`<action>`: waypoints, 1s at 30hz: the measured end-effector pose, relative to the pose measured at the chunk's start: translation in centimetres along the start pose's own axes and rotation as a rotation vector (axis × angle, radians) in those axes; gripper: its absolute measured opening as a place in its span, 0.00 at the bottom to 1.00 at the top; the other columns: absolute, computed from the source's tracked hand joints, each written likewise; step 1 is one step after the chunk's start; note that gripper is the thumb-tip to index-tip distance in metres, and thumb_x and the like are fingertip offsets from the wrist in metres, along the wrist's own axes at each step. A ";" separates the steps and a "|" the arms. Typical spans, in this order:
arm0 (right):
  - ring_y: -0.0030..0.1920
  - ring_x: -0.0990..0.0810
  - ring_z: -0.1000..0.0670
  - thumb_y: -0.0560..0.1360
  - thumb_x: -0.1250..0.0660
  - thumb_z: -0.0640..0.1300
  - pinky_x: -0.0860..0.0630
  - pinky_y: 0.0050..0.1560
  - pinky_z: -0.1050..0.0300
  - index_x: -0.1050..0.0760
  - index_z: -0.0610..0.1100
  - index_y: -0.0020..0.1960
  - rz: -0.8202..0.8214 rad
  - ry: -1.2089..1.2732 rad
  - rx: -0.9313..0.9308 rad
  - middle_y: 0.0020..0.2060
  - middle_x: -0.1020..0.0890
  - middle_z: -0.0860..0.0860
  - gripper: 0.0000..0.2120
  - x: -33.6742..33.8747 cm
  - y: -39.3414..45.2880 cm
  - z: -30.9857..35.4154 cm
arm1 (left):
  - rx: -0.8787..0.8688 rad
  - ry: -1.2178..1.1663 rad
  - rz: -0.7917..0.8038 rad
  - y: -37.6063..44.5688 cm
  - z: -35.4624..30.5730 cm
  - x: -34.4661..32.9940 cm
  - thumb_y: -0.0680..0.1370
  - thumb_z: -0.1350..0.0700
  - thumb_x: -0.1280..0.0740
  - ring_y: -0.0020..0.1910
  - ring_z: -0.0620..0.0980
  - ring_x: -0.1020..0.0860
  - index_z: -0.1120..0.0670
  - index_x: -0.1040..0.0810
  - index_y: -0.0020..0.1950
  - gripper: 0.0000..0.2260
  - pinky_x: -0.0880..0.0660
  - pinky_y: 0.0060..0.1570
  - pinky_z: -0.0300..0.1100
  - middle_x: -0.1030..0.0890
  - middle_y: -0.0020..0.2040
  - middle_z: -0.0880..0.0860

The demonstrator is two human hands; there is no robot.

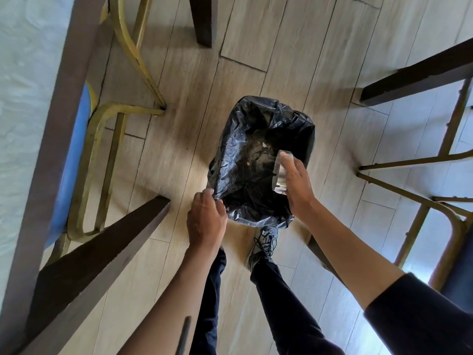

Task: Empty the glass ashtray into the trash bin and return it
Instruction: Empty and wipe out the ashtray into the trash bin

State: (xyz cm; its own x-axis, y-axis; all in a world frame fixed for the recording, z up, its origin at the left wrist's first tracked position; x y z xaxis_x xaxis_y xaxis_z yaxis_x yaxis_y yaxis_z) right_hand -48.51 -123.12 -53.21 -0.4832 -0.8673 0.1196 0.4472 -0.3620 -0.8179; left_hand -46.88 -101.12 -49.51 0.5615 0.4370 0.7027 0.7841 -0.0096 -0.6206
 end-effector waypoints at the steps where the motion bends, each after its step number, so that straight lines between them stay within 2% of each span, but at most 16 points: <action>1: 0.50 0.17 0.47 0.77 0.32 0.62 0.20 0.46 0.52 0.30 0.47 0.72 0.006 0.020 -0.016 0.54 0.19 0.46 0.30 0.2 0.1 0.0 | 0.005 0.005 -0.001 0.3 0.1 -0.1 0.81 0.53 0.36 0.56 0.56 0.21 0.57 0.26 0.67 0.16 0.25 0.49 0.48 0.21 0.60 0.57; 4: 0.47 0.16 0.49 0.74 0.29 0.62 0.19 0.41 0.54 0.28 0.44 0.71 0.017 0.035 -0.030 0.51 0.17 0.47 0.33 0.4 0.5 0.6 | -0.001 0.022 -0.006 1.1 0.5 -0.1 0.79 0.53 0.33 0.55 0.56 0.21 0.54 0.24 0.64 0.14 0.25 0.48 0.48 0.20 0.58 0.55; 7: 0.50 0.14 0.48 0.73 0.26 0.58 0.18 0.40 0.55 0.28 0.45 0.71 0.022 0.015 -0.008 0.55 0.16 0.46 0.31 0.3 0.5 0.7 | -0.026 0.027 -0.019 1.7 0.9 0.0 0.79 0.55 0.31 0.53 0.56 0.20 0.54 0.22 0.60 0.11 0.24 0.47 0.48 0.19 0.55 0.55; 9: 0.54 0.14 0.46 0.72 0.24 0.56 0.17 0.43 0.55 0.29 0.46 0.70 0.014 -0.054 0.033 0.59 0.17 0.45 0.31 0.3 0.5 0.7 | -0.032 0.019 -0.028 1.8 1.0 0.0 0.78 0.55 0.31 0.52 0.55 0.20 0.54 0.22 0.59 0.10 0.25 0.47 0.47 0.18 0.54 0.54; 13: 0.59 0.16 0.44 0.67 0.21 0.57 0.15 0.54 0.46 0.28 0.48 0.69 -0.041 -0.110 0.114 0.61 0.18 0.45 0.35 0.5 0.8 0.8 | -0.037 0.025 -0.044 1.5 0.9 -0.1 0.79 0.55 0.31 0.52 0.55 0.19 0.53 0.22 0.60 0.10 0.26 0.45 0.46 0.18 0.55 0.53; 18: 0.57 0.20 0.56 0.70 0.20 0.51 0.20 0.59 0.56 0.30 0.46 0.71 -0.039 -0.398 0.266 0.62 0.21 0.49 0.34 -0.2 0.4 1.0 | -0.034 0.040 -0.033 1.5 0.9 -0.2 0.80 0.55 0.32 0.53 0.56 0.20 0.53 0.24 0.62 0.11 0.28 0.44 0.46 0.19 0.56 0.54; 20: 0.58 0.20 0.53 0.69 0.20 0.50 0.20 0.62 0.53 0.31 0.45 0.72 -0.052 -0.411 0.277 0.63 0.22 0.48 0.36 -0.3 0.1 0.9 | -0.028 0.046 -0.032 1.4 0.9 -0.4 0.80 0.55 0.33 0.53 0.56 0.20 0.53 0.24 0.63 0.11 0.29 0.43 0.45 0.20 0.56 0.54; 22: 0.61 0.22 0.49 0.66 0.20 0.54 0.23 0.64 0.53 0.32 0.45 0.71 -0.019 -0.538 0.327 0.64 0.23 0.48 0.39 -0.7 -0.2 0.9 | -0.026 0.046 -0.027 1.4 0.9 -0.5 0.80 0.55 0.34 0.53 0.56 0.20 0.53 0.25 0.63 0.11 0.31 0.42 0.45 0.21 0.57 0.54; 24: 0.63 0.24 0.49 0.63 0.20 0.56 0.24 0.62 0.57 0.33 0.46 0.71 -0.047 -0.602 0.362 0.65 0.25 0.48 0.42 -0.7 -0.3 0.9 | -0.025 0.041 -0.024 1.5 1.0 -0.6 0.80 0.55 0.34 0.53 0.56 0.20 0.53 0.25 0.63 0.11 0.30 0.42 0.45 0.21 0.57 0.54; 27: 0.62 0.26 0.49 0.64 0.20 0.53 0.31 0.54 0.69 0.34 0.45 0.72 -0.140 -0.623 0.441 0.65 0.27 0.46 0.41 -0.5 -0.4 1.1 | -0.028 0.044 -0.026 1.5 0.9 -0.6 0.80 0.55 0.34 0.53 0.56 0.20 0.53 0.25 0.63 0.11 0.30 0.42 0.44 0.21 0.56 0.54; 30: 0.63 0.27 0.46 0.65 0.19 0.51 0.30 0.55 0.61 0.34 0.43 0.72 -0.044 -0.774 0.467 0.65 0.28 0.44 0.41 -1.1 -0.3 0.6 | -0.035 0.047 -0.025 1.4 0.9 -0.6 0.81 0.56 0.34 0.53 0.56 0.20 0.53 0.25 0.63 0.11 0.28 0.43 0.46 0.21 0.56 0.54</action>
State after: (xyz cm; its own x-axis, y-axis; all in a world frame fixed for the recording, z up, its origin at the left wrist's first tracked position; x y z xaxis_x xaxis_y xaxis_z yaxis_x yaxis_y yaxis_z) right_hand -47.65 -122.23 -52.72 0.0593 -0.7756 0.6284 0.7819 -0.3553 -0.5123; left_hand -46.35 -100.64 -51.11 0.5529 0.3951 0.7336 0.8062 -0.0311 -0.5909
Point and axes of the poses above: each hand's wrist, its own y-axis towards the middle knuckle, its own x-axis out of the back of the hand, z = x × y, the point moved 3 cm from there along y, towards the middle knuckle
